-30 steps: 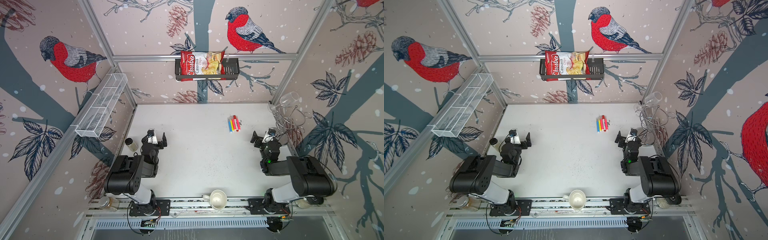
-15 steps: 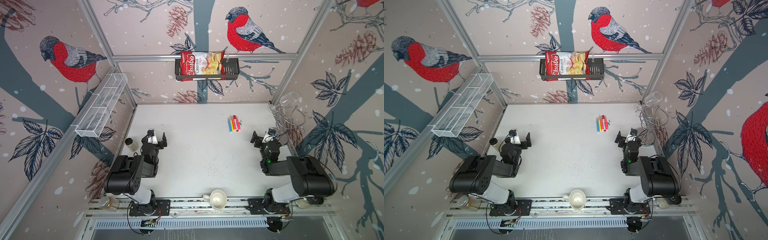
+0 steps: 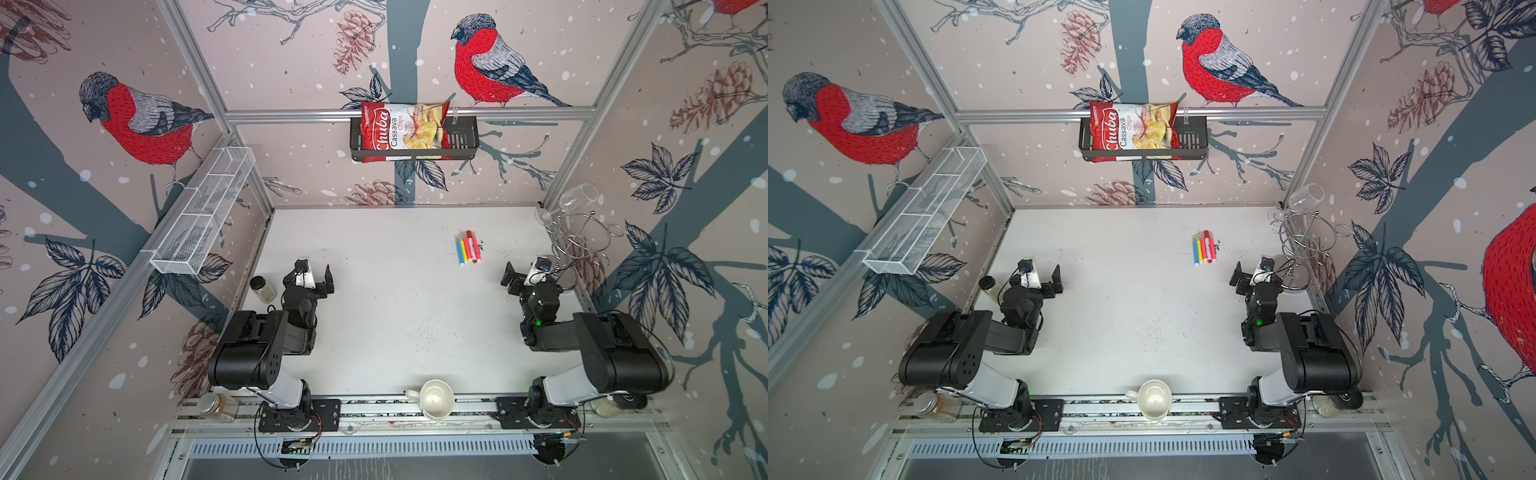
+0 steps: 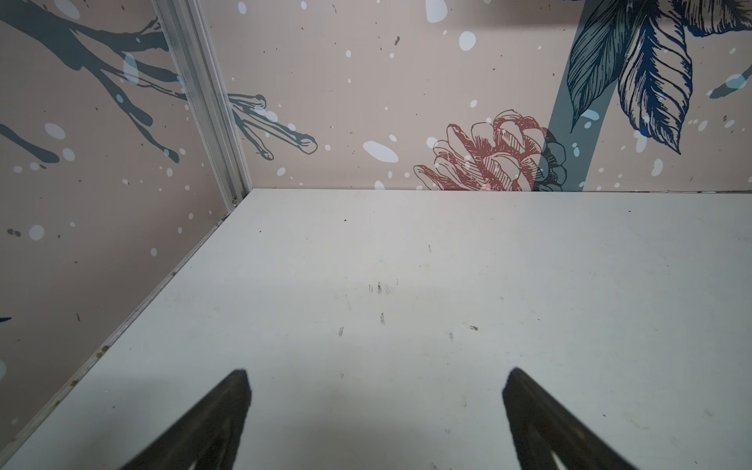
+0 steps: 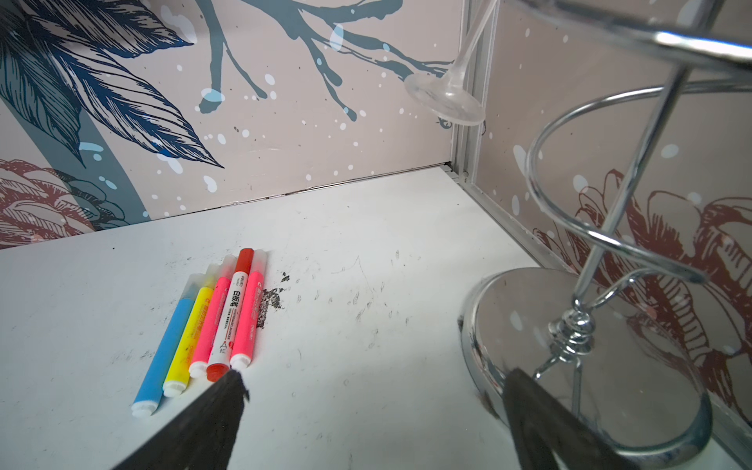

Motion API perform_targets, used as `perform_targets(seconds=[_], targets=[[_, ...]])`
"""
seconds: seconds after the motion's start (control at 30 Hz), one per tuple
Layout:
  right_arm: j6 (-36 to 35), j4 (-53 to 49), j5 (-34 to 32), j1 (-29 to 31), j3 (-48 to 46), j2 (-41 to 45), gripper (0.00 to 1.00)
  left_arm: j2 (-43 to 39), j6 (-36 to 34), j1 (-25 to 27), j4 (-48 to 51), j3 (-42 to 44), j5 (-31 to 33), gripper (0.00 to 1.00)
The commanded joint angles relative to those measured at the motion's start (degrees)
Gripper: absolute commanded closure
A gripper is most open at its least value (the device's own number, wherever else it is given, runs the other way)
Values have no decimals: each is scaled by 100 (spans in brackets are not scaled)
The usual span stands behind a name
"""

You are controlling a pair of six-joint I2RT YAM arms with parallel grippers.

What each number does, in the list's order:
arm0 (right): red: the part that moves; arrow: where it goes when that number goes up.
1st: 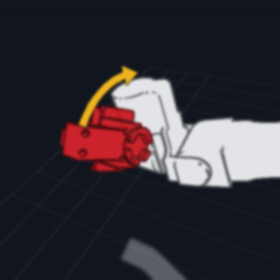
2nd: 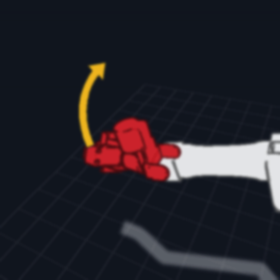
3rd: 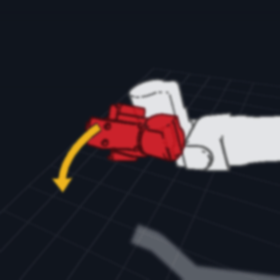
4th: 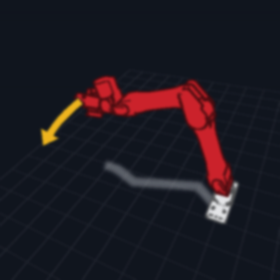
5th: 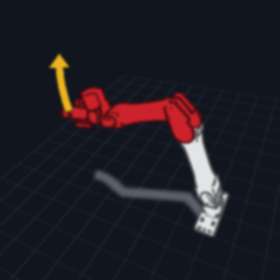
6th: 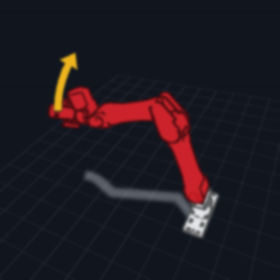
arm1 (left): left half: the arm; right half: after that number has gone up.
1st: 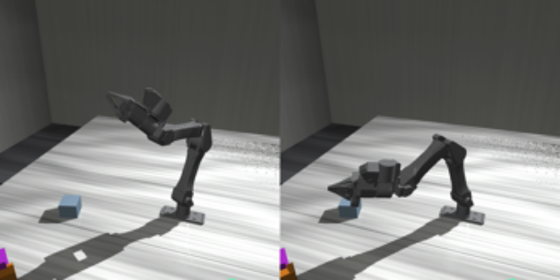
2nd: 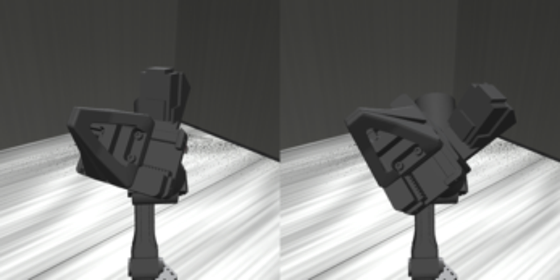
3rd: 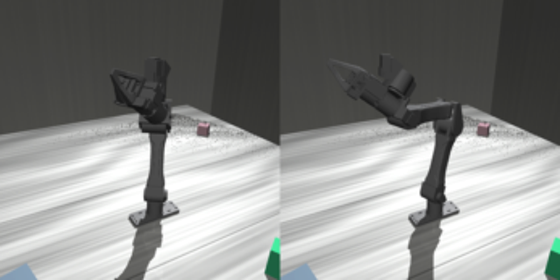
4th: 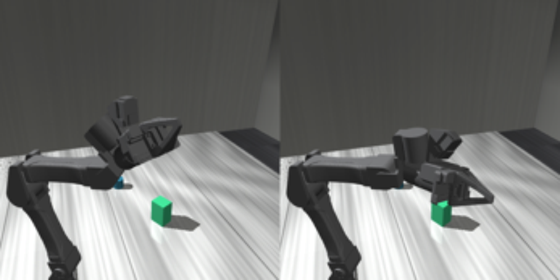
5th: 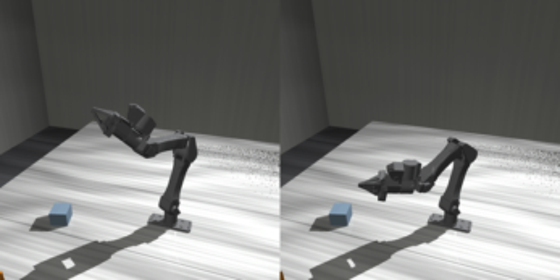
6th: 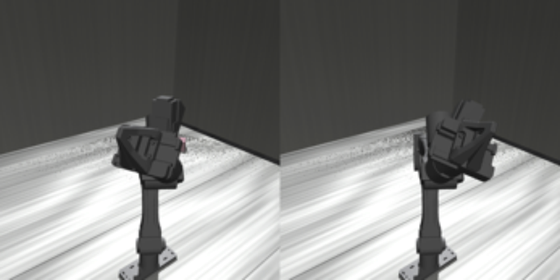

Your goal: Insert the pens into the pen caps

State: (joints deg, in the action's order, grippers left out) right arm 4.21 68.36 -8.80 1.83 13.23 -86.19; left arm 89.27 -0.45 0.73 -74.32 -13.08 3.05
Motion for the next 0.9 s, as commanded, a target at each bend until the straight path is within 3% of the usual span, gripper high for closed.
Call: perform_targets(seconds=[0.0, 0.87], targets=[[-60, 38, 19, -4, 13, 10, 0, -7, 45, -4, -69, -10, 11, 3], [-69, 42, 17, 7, 13, 19, 0, 3, 45, -3, -22, -46, 3, 3]])
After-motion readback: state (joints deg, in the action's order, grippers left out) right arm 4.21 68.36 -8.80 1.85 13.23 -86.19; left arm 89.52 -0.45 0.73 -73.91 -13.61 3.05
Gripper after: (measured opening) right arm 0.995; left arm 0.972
